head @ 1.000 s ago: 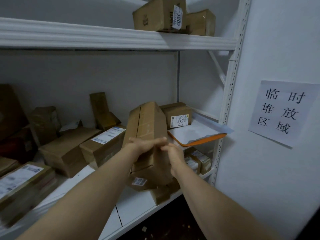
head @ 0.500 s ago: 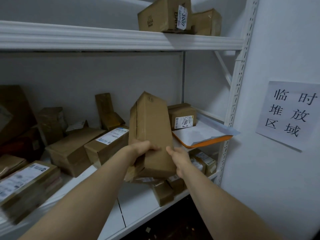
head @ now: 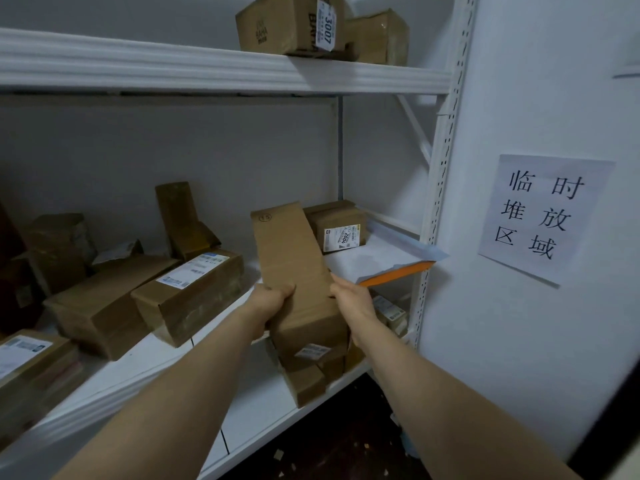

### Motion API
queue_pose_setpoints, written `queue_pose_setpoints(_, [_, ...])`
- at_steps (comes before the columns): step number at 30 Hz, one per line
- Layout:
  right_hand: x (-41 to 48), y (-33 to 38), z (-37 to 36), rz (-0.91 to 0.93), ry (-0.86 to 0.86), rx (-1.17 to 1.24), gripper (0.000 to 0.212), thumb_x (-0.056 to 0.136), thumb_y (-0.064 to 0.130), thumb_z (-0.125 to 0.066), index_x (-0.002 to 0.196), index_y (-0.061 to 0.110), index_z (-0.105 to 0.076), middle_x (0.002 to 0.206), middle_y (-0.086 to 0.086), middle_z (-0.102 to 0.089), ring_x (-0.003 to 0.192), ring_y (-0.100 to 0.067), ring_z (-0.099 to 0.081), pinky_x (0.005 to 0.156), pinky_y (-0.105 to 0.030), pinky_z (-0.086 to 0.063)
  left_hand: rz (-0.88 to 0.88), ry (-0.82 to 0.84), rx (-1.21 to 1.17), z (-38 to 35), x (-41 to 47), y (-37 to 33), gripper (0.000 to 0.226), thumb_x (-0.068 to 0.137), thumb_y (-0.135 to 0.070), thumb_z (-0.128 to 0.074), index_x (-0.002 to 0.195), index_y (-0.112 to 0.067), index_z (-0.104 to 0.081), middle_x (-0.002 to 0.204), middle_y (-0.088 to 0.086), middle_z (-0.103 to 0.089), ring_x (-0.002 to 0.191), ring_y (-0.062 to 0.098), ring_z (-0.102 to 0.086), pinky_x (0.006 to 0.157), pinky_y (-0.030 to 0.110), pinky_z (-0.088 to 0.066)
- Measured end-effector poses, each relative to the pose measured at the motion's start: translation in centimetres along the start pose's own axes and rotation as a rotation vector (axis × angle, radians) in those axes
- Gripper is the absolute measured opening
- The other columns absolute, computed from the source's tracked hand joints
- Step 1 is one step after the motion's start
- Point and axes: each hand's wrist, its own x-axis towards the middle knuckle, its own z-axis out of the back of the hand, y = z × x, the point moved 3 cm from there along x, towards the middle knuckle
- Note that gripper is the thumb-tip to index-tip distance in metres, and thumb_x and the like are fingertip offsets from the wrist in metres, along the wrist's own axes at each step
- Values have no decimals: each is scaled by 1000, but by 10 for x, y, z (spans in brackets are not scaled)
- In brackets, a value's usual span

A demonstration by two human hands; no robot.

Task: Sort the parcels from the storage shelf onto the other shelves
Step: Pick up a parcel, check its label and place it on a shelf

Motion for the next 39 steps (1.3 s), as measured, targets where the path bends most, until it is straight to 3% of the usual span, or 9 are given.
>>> queue_pose_setpoints(5, [-5, -7, -14, 44, 164, 90, 58, 82, 20, -55, 137, 37, -51, 125, 0, -62, 109, -22, -59, 97, -40, -49, 75, -216, 315, 10, -1, -15, 99, 83, -55, -62, 150, -7, -7, 150, 18, -27, 133, 36, -36, 110, 44, -34])
queue_pose_setpoints(8, [-6, -8, -19, 74, 209, 60, 68, 70, 24, -65, 136, 35, -53, 136, 1, -51, 117, -22, -54, 93, -36, -50, 118, -243, 404, 9, -9, -22, 143, 51, -86, -63, 150, -2, -2, 153, 19, -17, 139, 37, -26, 113, 47, -28])
queue_pose_setpoints(11, [-11, -9, -26, 25, 246, 165, 49, 72, 15, -64, 121, 19, -65, 125, -7, -55, 107, -22, -58, 82, -31, -50, 122, -240, 530, 6, -10, -22, 159, 38, -91, -62, 149, 1, 4, 155, 21, -11, 142, 36, -20, 115, 48, -24])
queue_pose_setpoints(17, [-22, -7, -14, -140, 178, 347, 34, 86, 10, -52, 116, 9, -67, 94, -4, -63, 92, -20, -54, 74, -30, -48, 150, -205, 332, 18, -8, -16, 150, 35, -73, -75, 150, -9, -2, 149, 19, -27, 132, 38, -35, 108, 49, -34])
queue_pose_setpoints(19, [-16, -8, -5, -111, 82, 279, 34, 86, 1, -49, 111, 15, -66, 103, 1, -60, 104, -19, -49, 90, -34, -47, 162, -189, 198, 25, -14, -15, 143, 28, -67, -74, 148, -15, -15, 137, 18, -39, 118, 38, -46, 92, 50, -45])
queue_pose_setpoints(23, [-7, -15, 12, -92, -43, 52, 38, 86, 22, -64, 123, 15, -58, 127, 0, -57, 117, -23, -52, 104, -39, -41, 105, -6, 22, 24, -27, -15, 82, 64, -49, -73, 129, -15, -37, 110, 14, -54, 92, 33, -53, 62, 38, -40])
queue_pose_setpoints(28, [-6, -22, 21, -345, 165, 222, 87, 47, 63, -82, 123, 26, -61, 127, -6, -61, 117, -30, -56, 104, -50, -42, 60, 134, -30, 19, -42, -17, 44, 79, -43, -57, 113, -15, -51, 104, 12, -57, 94, 31, -54, 76, 38, -41])
queue_pose_setpoints(34, [-17, -19, 33, -360, 298, 254, 75, 54, 56, -77, 119, 21, -59, 118, -16, -64, 109, -37, -59, 95, -60, -43, 88, 188, -94, 19, -38, -13, 68, 77, -59, -54, 130, -17, -47, 122, 13, -55, 113, 34, -50, 96, 54, -37])
queue_pose_setpoints(39, [-20, -18, 30, -326, 289, 351, 70, 57, 43, -82, 119, 18, -61, 115, -17, -67, 107, -35, -61, 91, -51, -48, 74, 208, -114, 21, -44, -14, 70, 74, -59, -63, 127, -15, -47, 122, 12, -55, 113, 34, -52, 98, 53, -38])
